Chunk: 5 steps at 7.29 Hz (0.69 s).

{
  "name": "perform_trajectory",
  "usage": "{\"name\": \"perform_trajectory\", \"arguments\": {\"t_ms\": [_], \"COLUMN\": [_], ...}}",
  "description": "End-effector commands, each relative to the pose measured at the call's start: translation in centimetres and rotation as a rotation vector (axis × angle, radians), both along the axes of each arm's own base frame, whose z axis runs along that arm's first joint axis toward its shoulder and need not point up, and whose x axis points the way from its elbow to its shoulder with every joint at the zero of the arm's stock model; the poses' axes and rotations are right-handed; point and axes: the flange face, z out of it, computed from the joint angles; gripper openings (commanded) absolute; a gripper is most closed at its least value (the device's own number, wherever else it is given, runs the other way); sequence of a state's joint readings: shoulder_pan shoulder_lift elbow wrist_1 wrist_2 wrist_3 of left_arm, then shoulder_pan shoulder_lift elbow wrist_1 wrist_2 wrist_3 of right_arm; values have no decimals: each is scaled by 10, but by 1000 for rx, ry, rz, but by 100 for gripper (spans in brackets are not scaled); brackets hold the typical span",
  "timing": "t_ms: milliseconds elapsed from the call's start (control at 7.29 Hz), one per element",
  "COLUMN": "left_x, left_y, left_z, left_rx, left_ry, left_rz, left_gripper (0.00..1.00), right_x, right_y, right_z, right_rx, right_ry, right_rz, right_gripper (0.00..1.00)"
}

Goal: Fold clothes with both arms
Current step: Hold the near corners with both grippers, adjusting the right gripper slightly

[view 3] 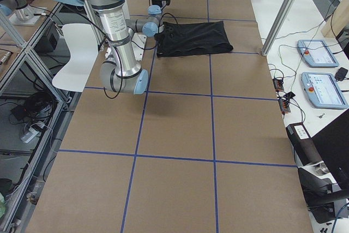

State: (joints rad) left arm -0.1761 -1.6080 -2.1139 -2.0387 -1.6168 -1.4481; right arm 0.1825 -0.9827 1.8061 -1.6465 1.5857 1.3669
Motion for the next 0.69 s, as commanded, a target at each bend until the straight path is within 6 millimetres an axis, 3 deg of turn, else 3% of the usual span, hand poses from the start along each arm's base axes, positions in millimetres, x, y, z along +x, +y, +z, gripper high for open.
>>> {"name": "perform_trajectory", "arguments": {"t_ms": [0,137,548], "left_x": [0,0,0], "left_y": [0,0,0], "left_z": [-1,-1,-1], "left_rx": [0,0,0], "left_ry": [1,3,3], "left_rz": [0,0,1], "left_gripper": [0,0,0], "right_x": [-9,-14,-19], "right_y": [19,27,29], "right_z": [-4,-2,2], "right_rx": [-11,-26,-12], "right_ry": [-9,-6,3], "right_rz": [44,62,68], "right_gripper": [79,70,71]}}
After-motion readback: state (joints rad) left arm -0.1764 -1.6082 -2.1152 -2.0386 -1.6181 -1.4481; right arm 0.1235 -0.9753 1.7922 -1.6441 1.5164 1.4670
